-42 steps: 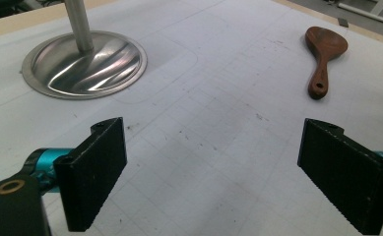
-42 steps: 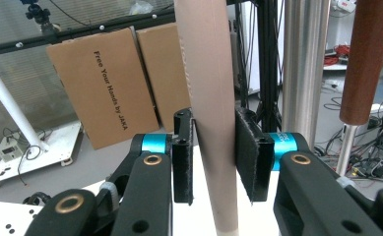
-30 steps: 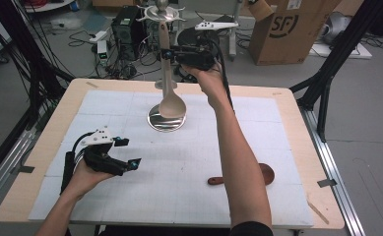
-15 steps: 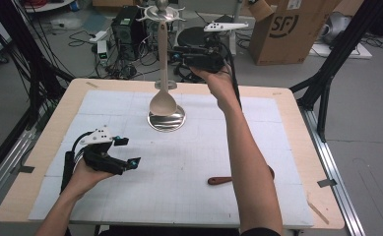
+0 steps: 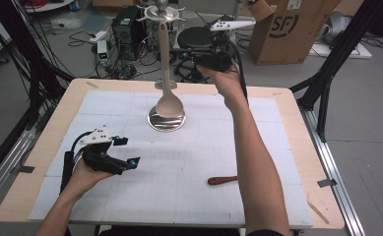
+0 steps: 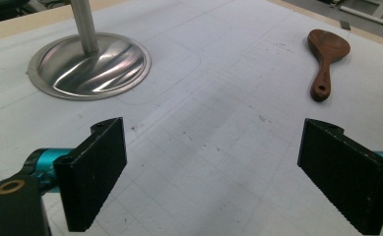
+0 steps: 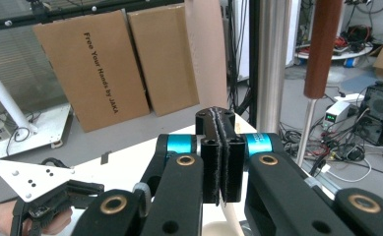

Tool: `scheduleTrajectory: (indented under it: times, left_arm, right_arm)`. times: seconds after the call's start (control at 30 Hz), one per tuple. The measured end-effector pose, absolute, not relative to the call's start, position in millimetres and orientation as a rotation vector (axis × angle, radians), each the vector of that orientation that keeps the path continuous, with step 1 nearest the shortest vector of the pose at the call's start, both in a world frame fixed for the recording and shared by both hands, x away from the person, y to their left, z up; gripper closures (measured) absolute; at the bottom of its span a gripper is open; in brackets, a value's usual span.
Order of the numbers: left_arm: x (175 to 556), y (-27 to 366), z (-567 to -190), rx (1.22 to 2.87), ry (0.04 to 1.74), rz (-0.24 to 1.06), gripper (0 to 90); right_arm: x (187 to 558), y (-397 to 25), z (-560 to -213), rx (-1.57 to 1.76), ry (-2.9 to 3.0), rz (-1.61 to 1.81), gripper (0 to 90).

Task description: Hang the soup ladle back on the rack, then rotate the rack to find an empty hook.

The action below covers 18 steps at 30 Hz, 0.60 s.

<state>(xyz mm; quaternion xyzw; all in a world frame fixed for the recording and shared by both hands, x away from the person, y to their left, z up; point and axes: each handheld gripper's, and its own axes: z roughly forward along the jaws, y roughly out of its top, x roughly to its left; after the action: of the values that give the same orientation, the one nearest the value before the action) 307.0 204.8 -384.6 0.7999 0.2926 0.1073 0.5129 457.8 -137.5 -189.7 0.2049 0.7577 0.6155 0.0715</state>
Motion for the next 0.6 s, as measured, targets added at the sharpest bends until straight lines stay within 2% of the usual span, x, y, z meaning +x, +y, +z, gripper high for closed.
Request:
scheduleTrajectory:
  times: [0.6]
  left_arm:
    - [307,205,-385,1.921,0.699,0.251,11.9]
  right_arm:
    - [456,-131,-147,0.538,2.215,1.876,89.2]
